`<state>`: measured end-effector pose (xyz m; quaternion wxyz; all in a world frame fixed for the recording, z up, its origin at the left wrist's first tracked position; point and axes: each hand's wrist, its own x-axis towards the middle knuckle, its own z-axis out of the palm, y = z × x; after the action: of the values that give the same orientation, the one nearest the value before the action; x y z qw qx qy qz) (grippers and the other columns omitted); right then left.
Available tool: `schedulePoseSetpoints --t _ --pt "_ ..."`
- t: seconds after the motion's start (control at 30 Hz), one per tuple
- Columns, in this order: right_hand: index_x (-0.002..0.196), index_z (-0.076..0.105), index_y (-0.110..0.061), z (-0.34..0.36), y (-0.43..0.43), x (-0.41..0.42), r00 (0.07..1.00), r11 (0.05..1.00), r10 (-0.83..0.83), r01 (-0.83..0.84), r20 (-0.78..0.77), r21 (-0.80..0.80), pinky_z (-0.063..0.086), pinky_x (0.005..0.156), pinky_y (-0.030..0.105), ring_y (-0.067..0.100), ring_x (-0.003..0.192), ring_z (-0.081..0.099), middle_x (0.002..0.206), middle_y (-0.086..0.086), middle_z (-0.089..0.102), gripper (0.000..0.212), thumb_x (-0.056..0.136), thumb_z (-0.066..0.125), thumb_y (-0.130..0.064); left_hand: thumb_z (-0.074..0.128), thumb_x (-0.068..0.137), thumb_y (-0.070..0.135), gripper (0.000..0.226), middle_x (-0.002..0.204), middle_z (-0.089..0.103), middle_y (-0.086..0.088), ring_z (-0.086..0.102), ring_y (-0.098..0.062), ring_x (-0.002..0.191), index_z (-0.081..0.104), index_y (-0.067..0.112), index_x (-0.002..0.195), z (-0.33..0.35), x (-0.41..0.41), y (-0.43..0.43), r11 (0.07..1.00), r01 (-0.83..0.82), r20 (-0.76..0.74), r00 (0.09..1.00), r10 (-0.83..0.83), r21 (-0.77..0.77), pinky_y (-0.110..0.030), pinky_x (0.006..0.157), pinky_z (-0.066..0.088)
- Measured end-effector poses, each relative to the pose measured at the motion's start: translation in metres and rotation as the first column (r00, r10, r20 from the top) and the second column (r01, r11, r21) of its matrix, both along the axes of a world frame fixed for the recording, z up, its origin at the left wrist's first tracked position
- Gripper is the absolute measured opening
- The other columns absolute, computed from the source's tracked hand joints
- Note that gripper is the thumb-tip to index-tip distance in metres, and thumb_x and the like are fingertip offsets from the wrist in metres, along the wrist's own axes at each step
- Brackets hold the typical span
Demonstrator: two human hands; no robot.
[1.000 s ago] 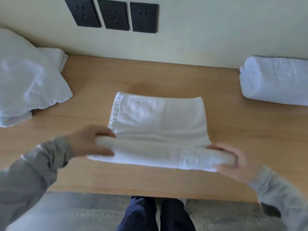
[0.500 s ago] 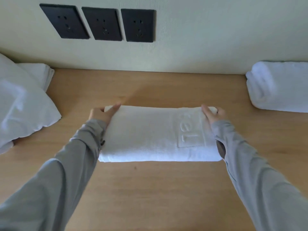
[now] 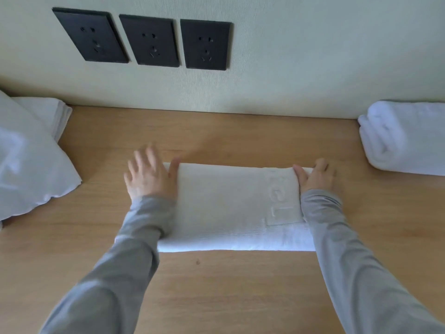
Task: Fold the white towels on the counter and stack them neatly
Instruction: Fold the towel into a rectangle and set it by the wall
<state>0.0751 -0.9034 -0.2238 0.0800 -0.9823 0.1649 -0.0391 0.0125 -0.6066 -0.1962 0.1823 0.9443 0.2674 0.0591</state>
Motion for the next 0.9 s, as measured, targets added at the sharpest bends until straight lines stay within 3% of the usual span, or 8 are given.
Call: schedulePoseSetpoints --t 0.07,0.13,0.23,0.33,0.4,0.47,0.7,0.9 --pt "0.116 0.049 -0.005 0.01 0.001 0.001 0.999 0.993 0.037 -0.039 -0.022 -0.112 0.036 0.083 0.045 0.034 0.105 0.047 0.115 0.02 0.052 0.046 0.091 0.049 -0.044 0.023 0.089 0.06 0.067 0.15 0.033 -0.011 0.034 -0.034 0.134 0.032 0.024 0.145 0.01 -0.025 -0.036 0.956 0.271 0.077 0.957 -0.281 0.116 -0.05 0.106 0.03" --pt "0.121 0.052 -0.009 0.025 0.013 -0.003 0.989 0.988 0.128 -0.122 0.071 -0.091 0.034 0.092 0.047 0.034 0.117 0.044 0.127 0.018 0.051 0.037 0.091 0.051 -0.031 0.006 0.086 0.063 0.07 0.158 0.01 -0.004 0.009 -0.027 0.145 0.012 0.032 0.149 0.009 -0.045 -0.072 0.864 0.492 -0.051 0.871 -0.489 0.109 -0.05 0.115 0.008" --pt "0.116 0.062 -0.009 0.037 0.058 -0.037 0.835 0.879 0.461 -0.476 0.301 -0.026 0.041 0.094 0.051 0.035 0.115 0.055 0.124 0.014 0.06 0.04 0.087 0.04 -0.025 -0.009 0.086 0.058 0.063 0.155 -0.023 0.003 -0.024 -0.02 0.141 -0.021 0.034 0.143 -0.012 -0.057 -0.096 0.815 0.574 -0.225 0.807 -0.546 0.082 -0.047 0.113 -0.016" --pt "0.141 0.037 -0.018 0.024 0.082 -0.074 0.738 0.737 0.673 -0.675 -0.048 -0.031 0.02 0.112 0.049 0.02 0.141 0.025 0.15 0.002 0.032 0.055 0.095 0.018 -0.04 -0.006 0.089 0.052 0.058 0.154 -0.026 0.005 -0.027 -0.015 0.139 -0.025 0.035 0.141 -0.023 -0.051 -0.09 0.797 0.596 -0.234 0.792 -0.564 0.097 -0.043 0.113 -0.017" --pt "0.149 0.002 -0.025 0.013 0.059 -0.077 0.742 0.754 0.632 -0.656 -0.223 -0.043 -0.001 0.117 0.042 0.007 0.143 -0.009 0.157 -0.009 -0.002 0.061 0.092 0.003 -0.048 -0.003 0.092 0.05 0.056 0.155 -0.02 0.01 -0.025 -0.009 0.138 -0.022 0.034 0.142 -0.027 -0.049 -0.072 0.785 0.612 -0.224 0.782 -0.582 0.096 -0.04 0.113 -0.017" --pt "0.147 -0.009 -0.024 0.007 0.027 -0.074 0.799 0.813 0.546 -0.578 -0.253 -0.068 -0.007 0.117 0.038 0.003 0.14 -0.018 0.156 -0.012 -0.011 0.067 0.086 -0.007 -0.053 0.001 0.092 0.053 0.059 0.154 -0.019 0.014 -0.02 -0.006 0.14 -0.021 0.033 0.143 -0.03 -0.048 -0.041 0.814 0.563 -0.243 0.817 -0.523 0.14 -0.04 0.114 -0.013" --pt "0.146 0.015 -0.007 0.004 0.002 -0.076 0.825 0.832 0.537 -0.552 -0.176 -0.054 0.012 0.118 0.039 0.018 0.143 0.006 0.155 0.006 0.012 0.074 0.089 0.002 -0.052 -0.004 0.083 0.064 0.07 0.152 -0.021 0.017 -0.02 -0.008 0.142 -0.021 0.035 0.144 -0.037 -0.055 -0.011 0.857 0.508 -0.21 0.85 -0.482 0.087 -0.039 0.117 -0.007" --pt "0.148 0.005 -0.009 0.003 0.001 -0.074 0.818 0.828 0.527 -0.555 -0.231 -0.078 0.0 0.118 0.033 0.014 0.144 -0.004 0.156 0.003 0.0 0.075 0.087 -0.002 -0.053 -0.011 0.081 0.064 0.069 0.152 -0.023 0.015 -0.022 -0.009 0.141 -0.027 0.034 0.142 -0.037 -0.055 -0.01 0.854 0.509 -0.207 0.851 -0.482 0.104 -0.041 0.118 -0.007"
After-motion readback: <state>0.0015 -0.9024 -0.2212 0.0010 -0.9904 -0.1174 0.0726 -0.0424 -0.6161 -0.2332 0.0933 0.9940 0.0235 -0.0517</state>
